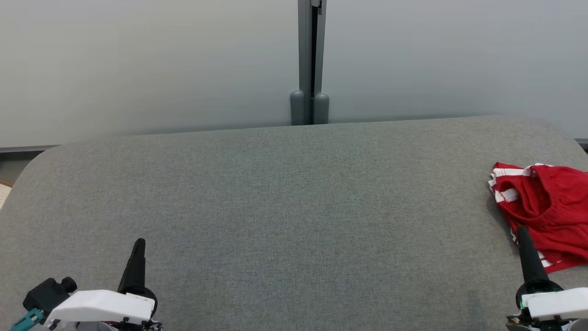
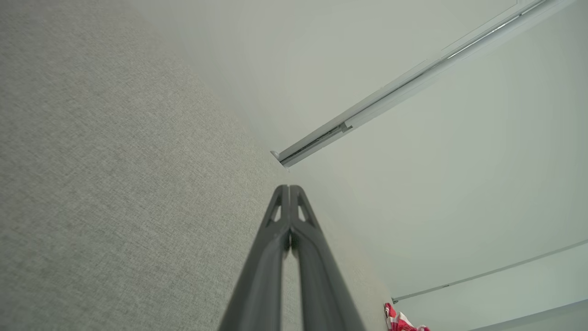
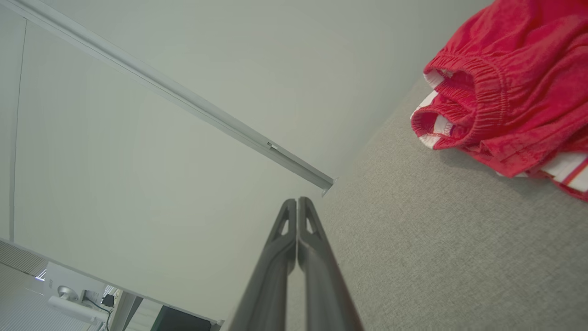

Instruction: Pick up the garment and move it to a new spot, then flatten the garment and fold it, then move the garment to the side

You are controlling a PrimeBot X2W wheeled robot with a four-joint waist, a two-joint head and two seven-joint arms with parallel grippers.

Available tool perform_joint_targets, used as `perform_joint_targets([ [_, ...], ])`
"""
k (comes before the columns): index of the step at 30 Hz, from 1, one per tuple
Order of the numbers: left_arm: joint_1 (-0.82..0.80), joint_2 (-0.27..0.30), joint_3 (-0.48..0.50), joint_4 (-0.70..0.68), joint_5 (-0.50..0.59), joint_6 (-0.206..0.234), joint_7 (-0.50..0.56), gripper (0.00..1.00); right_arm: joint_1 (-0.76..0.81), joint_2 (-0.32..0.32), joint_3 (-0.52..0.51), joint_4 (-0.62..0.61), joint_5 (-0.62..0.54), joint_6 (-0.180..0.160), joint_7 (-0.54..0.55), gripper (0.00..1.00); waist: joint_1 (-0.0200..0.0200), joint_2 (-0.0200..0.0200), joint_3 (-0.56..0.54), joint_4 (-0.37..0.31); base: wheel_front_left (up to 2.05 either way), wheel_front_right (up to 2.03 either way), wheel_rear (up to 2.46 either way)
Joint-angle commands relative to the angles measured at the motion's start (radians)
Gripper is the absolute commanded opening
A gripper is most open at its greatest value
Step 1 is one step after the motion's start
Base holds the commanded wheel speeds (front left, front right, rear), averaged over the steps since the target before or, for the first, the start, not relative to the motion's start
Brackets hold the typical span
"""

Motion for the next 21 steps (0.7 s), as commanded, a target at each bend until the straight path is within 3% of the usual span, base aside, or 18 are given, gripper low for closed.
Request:
perform_joint_targets([
  [1, -0.027, 0.005, 0.013, -0.006, -0.024, -0.012, 0.004, 0.00, -0.024, -0.002, -0.003, 0.002, 0.028, 0.000, 0.007, 0.00, 0.0000, -0.0001, 0.001, 0.000, 0.00, 0.00, 0.00],
  [21, -0.058, -0.021, 0.066, 0.011, -0.208, -0.052, 0.050, 0.00, -0.073, 0.016, -0.015, 0.060, 0.222, 0.000, 0.022, 0.00, 0.0000, -0.0001, 0.014, -0.008, 0.00, 0.00, 0.00],
])
